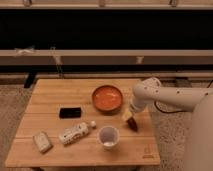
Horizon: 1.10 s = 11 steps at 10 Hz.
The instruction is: Place the pepper in the ceramic bowl
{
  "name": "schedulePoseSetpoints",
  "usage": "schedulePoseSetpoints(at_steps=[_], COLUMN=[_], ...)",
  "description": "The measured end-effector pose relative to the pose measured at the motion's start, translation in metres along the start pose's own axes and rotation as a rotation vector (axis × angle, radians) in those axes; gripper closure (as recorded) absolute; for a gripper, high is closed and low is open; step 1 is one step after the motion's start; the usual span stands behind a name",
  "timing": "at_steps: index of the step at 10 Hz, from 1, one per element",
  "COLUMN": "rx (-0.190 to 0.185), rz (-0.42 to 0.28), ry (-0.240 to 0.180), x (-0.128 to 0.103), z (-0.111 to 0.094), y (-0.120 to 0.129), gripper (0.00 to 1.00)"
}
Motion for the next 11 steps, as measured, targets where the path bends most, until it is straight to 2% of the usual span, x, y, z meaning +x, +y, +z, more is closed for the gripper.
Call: schedulePoseSetpoints(at_steps=[4, 7, 9, 11], rx=[0.037, 0.051, 0.049, 0.04], rz=[0.024, 0.043, 0.043, 0.036], ry=[0.053, 0.1, 0.118, 0.13], x=[0.012, 0.021, 0.025, 0.026], z=[0.012, 0.021, 0.024, 0.025], y=[-0.008, -0.014, -0.014, -0.011], gripper=[0.2, 0.22, 0.39, 0.62])
